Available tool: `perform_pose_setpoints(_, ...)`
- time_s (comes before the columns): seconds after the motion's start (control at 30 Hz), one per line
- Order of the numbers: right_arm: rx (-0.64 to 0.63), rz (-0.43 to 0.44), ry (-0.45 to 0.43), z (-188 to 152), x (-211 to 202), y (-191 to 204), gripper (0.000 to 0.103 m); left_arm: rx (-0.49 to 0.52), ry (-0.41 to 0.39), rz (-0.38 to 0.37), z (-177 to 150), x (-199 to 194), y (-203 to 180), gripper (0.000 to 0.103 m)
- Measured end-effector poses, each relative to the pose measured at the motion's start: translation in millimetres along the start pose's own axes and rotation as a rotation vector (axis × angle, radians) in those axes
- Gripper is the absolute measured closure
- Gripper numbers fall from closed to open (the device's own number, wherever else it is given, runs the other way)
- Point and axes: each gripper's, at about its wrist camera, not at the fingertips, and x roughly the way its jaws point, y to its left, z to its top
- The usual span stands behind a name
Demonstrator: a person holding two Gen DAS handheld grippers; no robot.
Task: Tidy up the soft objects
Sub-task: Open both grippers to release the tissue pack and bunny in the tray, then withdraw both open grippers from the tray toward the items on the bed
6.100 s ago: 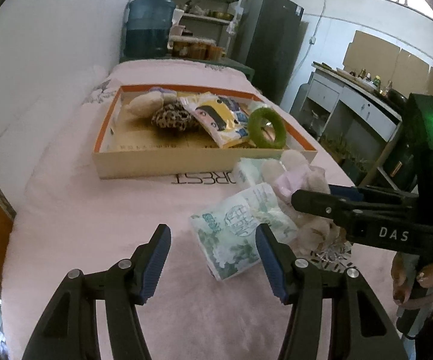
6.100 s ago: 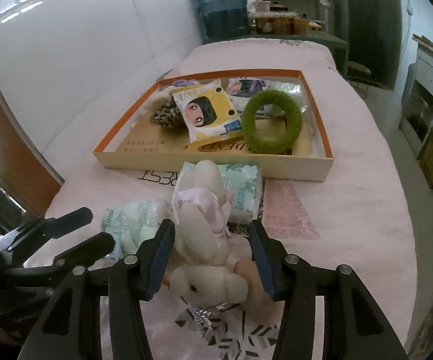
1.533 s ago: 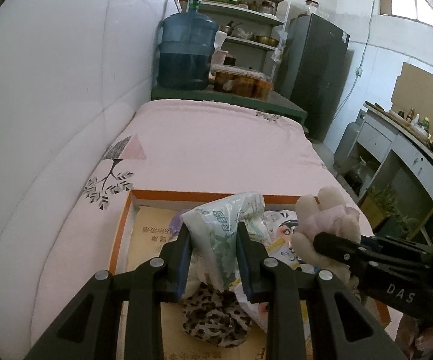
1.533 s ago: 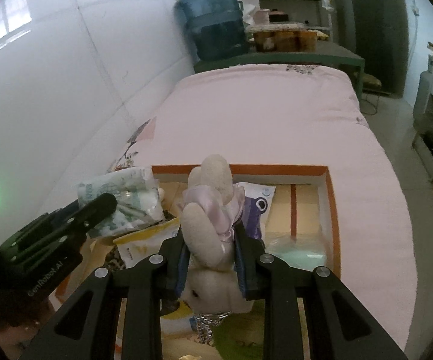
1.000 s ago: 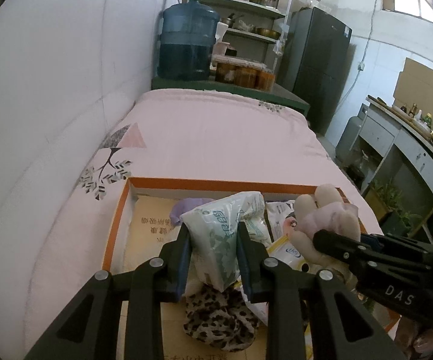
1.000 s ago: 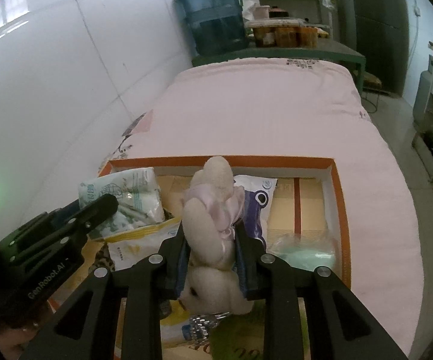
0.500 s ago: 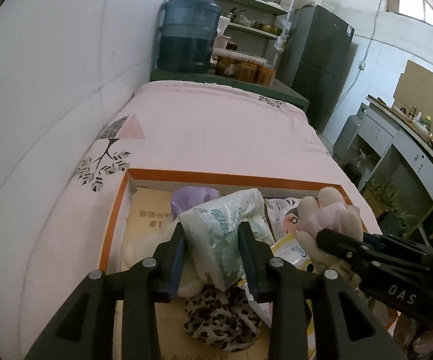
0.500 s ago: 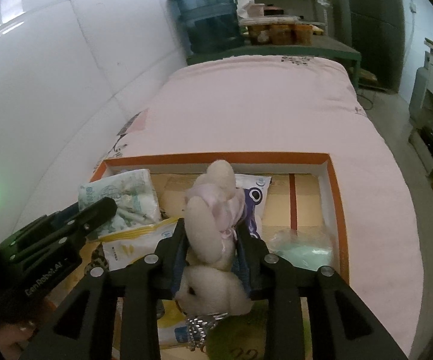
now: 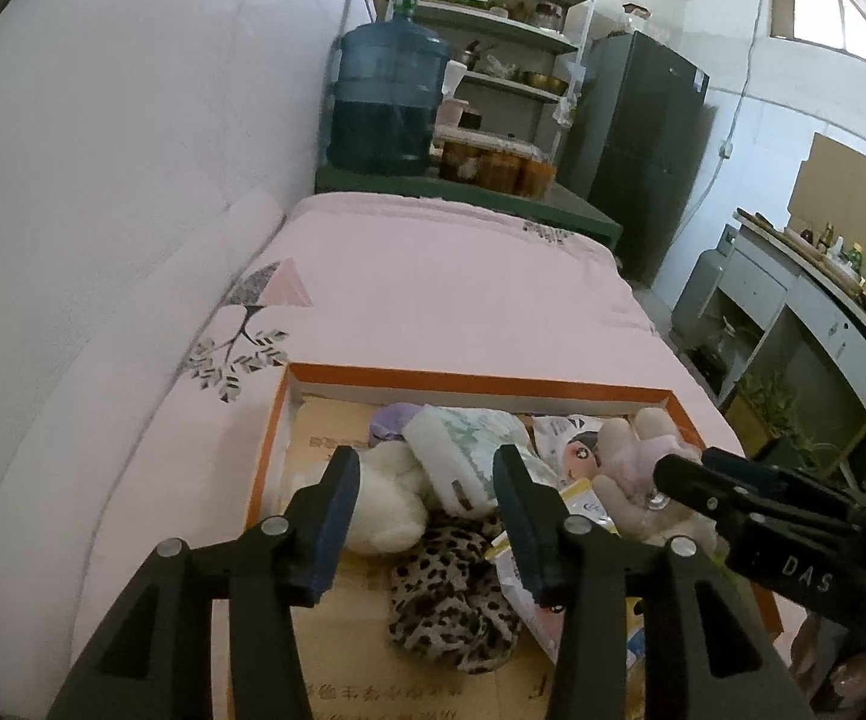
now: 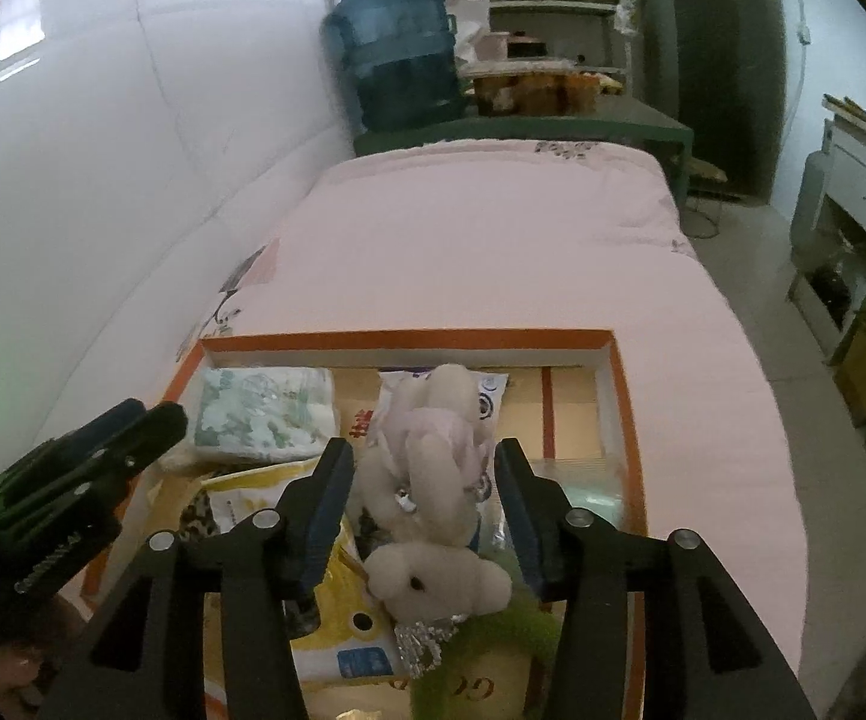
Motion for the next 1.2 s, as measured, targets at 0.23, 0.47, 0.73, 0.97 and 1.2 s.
perform_pose_setpoints(0.23,-0.006,-0.021,-0.041,-1.2,-20.3,6.7,0.051,0.009,-0.035,0.013,0.9,-21.0,1.2,0.057)
perform_pose_setpoints(0.47,-0.024,-0.018,-0.058,-8.1,-39.6,19.1,0.051,0.023,-0.060,0.026,-2.3,-43.4,-0.1,0.057)
perform_pose_setpoints(0.73,-0.029,-0.010,-0.076,-19.3,-62.9,32.9,0.051,0.046,-0.085,0.051,-9.8,-75.2,0.3,0.057)
perform_pose_setpoints(0.97,-0.025,0.002,-0.084,-38.8,-86.3,48.1,0.051,0.069,-0.109,0.077,-23.7,-104.7,2.9,0.057)
perform_pose_setpoints(1.2,-0.027,0.006,-0.091,-54.7,-107.5,61.9,0.051,0.081,-0.126,0.088,-37.1,-133.7,6.9,0.057)
